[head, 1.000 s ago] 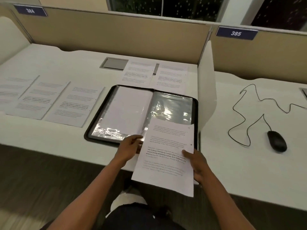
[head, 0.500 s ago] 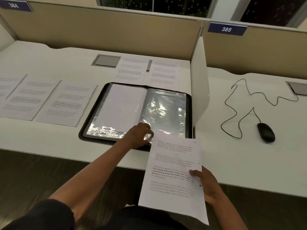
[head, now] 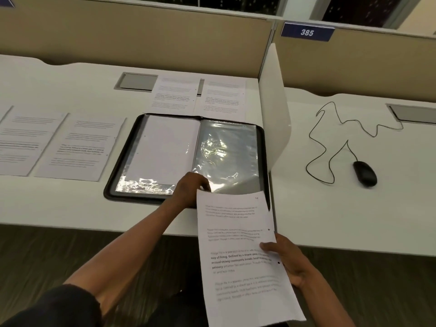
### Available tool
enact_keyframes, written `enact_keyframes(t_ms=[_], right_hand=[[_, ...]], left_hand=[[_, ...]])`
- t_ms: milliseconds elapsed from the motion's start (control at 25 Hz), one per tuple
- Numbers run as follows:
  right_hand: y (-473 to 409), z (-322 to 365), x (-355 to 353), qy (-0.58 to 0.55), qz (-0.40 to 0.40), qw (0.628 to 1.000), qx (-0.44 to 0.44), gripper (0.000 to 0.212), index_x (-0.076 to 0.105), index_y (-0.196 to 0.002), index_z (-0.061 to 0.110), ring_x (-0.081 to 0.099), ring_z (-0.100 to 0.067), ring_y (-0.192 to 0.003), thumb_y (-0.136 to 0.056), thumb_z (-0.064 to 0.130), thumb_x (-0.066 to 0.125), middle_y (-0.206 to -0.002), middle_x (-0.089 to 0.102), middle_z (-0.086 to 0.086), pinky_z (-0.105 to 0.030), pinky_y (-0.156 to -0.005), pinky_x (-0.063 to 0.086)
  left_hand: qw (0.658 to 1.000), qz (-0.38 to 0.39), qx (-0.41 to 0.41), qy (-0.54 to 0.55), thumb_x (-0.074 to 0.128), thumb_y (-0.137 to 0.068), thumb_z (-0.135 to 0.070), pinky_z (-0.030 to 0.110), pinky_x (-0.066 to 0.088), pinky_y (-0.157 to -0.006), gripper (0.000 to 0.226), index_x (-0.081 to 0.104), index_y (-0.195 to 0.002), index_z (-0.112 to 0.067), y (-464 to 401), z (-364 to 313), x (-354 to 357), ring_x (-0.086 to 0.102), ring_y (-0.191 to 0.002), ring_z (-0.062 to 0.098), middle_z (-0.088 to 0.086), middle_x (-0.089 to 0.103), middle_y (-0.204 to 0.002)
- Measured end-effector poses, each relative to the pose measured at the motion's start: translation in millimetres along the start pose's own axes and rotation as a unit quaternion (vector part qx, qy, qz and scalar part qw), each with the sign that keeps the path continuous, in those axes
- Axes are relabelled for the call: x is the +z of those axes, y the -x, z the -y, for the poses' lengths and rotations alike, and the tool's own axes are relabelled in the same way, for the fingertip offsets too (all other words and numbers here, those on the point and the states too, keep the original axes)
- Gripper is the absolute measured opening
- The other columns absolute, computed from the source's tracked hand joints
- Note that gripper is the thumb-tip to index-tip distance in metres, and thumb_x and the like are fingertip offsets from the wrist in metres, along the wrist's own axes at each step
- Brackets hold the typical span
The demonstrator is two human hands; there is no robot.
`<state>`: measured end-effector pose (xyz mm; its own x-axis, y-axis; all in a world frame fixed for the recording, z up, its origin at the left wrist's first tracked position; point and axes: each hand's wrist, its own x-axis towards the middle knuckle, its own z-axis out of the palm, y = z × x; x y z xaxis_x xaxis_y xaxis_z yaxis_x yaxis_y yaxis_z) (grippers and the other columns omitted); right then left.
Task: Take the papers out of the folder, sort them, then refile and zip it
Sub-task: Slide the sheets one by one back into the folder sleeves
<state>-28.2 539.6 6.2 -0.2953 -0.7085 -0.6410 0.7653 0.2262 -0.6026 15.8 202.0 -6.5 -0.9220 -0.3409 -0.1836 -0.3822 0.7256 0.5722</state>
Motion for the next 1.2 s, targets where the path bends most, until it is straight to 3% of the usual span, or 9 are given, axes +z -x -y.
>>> enact_keyframes(t_ms=[200, 400, 520, 640, 760, 880, 960, 1120, 1200], right_hand=[[-5.9, 17.4, -3.4, 0.064, 0.005, 0.997, 0.032, 0.054, 0.05, -0.137, 0.001, 0.063, -0.046, -0.116, -0.087, 0.003, 0.07, -0.13, 0.064, -0.025, -0.051, -0.092, 0.056], [-24.2, 18.0, -6.1, 0.16, 0.009, 0.985, 0.065, 0.054, 0.056, -0.133, 0.003, 0.063, -0.043, -0.118, -0.082, 0.009, 0.073, -0.128, 0.066, -0.02, -0.057, -0.104, 0.048], [-35.9, 18.1, 1.2, 0.198, 0.037, 0.977, 0.073, 0.045, 0.059, -0.133, 0.009, 0.063, -0.041, -0.119, -0.09, 0.008, 0.069, -0.129, 0.067, -0.017, -0.053, -0.102, 0.051], [-44.0, 23.9, 9.9, 0.203, 0.041, 0.976, 0.061, 0.048, 0.06, -0.132, 0.008, 0.062, -0.04, -0.12, -0.086, 0.016, 0.074, -0.129, 0.067, -0.017, -0.056, -0.105, 0.048], [-46.3, 29.7, 6.1, 0.217, -0.011, 0.976, 0.029, 0.034, 0.063, -0.128, 0.007, 0.066, -0.038, -0.112, -0.098, 0.024, 0.064, -0.123, 0.07, -0.018, -0.052, -0.103, 0.05], [-39.4, 36.6, -1.6, 0.291, -0.078, 0.954, -0.004, 0.032, 0.07, -0.117, 0.018, 0.073, -0.027, -0.1, -0.098, 0.041, 0.059, -0.109, 0.076, -0.009, -0.04, -0.094, 0.056], [-36.8, 36.0, -9.0, 0.249, -0.113, 0.962, -0.015, 0.028, 0.07, -0.115, 0.017, 0.075, -0.024, -0.092, -0.099, 0.038, 0.058, -0.103, 0.077, -0.008, -0.033, -0.083, 0.059], [-36.0, 29.2, -11.9, 0.207, -0.163, 0.964, -0.032, 0.026, 0.069, -0.115, 0.017, 0.075, -0.028, -0.094, -0.102, 0.035, 0.055, -0.102, 0.078, -0.008, -0.04, -0.086, 0.06], [-38.7, 24.3, -6.4, 0.215, -0.17, 0.961, -0.037, 0.028, 0.069, -0.117, 0.016, 0.076, -0.022, -0.086, -0.103, 0.035, 0.053, -0.099, 0.078, -0.005, -0.027, -0.07, 0.059]], left_hand=[[0.995, 0.062, -0.049, 0.054, 0.09, -0.068, -0.036, 0.025, 0.052, -0.073, 0.022, 0.077, -0.07, -0.019, -18.7, -7.6, -23.1, 0.067, -0.078, 0.006, -0.007, 0.073, -0.072], [0.996, 0.079, -0.04, 0.0, 0.088, -0.071, -0.03, 0.018, 0.044, -0.062, 0.018, 0.074, -0.068, -0.018, -26.1, -22.8, -25.3, 0.064, -0.07, 0.006, -0.006, 0.072, -0.071], [0.998, 0.056, -0.028, -0.021, 0.085, -0.072, -0.032, 0.021, 0.048, -0.065, 0.021, 0.068, -0.064, -0.023, -19.7, -24.2, -14.0, 0.063, -0.069, 0.008, -0.007, 0.068, -0.068], [0.999, 0.028, -0.025, -0.035, 0.083, -0.074, -0.037, 0.026, 0.053, -0.07, 0.019, 0.069, -0.069, -0.024, -12.8, -20.8, -5.9, 0.061, -0.069, 0.006, -0.009, 0.068, -0.07], [0.999, -0.012, -0.013, -0.032, 0.08, -0.078, -0.034, 0.028, 0.048, -0.07, 0.018, 0.069, -0.072, -0.022, -5.0, -19.3, 2.1, 0.058, -0.076, 0.011, -0.008, 0.065, -0.075], [0.996, -0.069, 0.009, -0.061, 0.076, -0.082, -0.033, 0.031, 0.044, -0.075, 0.016, 0.067, -0.078, -0.02, 4.9, -16.9, 12.5, 0.057, -0.086, 0.015, -0.007, 0.064, -0.086], [0.99, -0.099, 0.039, -0.088, 0.075, -0.083, -0.031, 0.034, 0.046, -0.078, 0.015, 0.068, -0.081, -0.018, 9.4, -17.3, 17.6, 0.059, -0.087, 0.019, -0.003, 0.066, -0.09], [0.984, -0.137, 0.062, -0.098, 0.076, -0.082, -0.026, 0.035, 0.045, -0.079, 0.015, 0.07, -0.091, -0.016, 20.5, -20.3, 24.2, 0.062, -0.092, 0.024, -0.001, 0.067, -0.098], [0.979, -0.198, 0.019, -0.046, 0.075, -0.082, -0.028, 0.035, 0.045, -0.081, 0.017, 0.07, -0.095, -0.018, 37.3, -23.2, 32.3, 0.059, -0.09, 0.02, -0.002, 0.065, -0.095]])
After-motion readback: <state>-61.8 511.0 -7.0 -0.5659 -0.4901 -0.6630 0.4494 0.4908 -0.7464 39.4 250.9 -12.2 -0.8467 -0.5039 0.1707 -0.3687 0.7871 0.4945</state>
